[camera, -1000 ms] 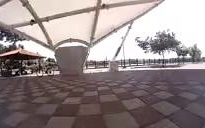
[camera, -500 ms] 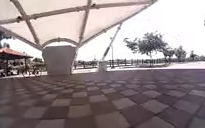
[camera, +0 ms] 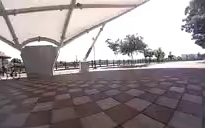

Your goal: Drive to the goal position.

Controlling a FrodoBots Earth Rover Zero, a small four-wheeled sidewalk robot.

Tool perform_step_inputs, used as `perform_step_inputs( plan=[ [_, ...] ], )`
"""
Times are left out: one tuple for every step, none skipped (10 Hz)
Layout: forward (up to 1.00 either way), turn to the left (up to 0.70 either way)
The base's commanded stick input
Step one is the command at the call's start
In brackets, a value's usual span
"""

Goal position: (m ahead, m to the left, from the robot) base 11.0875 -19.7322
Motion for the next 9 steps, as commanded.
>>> perform_step_inputs(
  plan=[
    [0.00, 0.00],
    [0.00, 0.00],
    [0.00, 0.00],
    [0.00, 0.00],
    [0.00, 0.00],
    [0.00, 0.00],
    [0.00, 0.00],
    [0.00, -0.05],
    [0.00, -0.24]
  ],
)
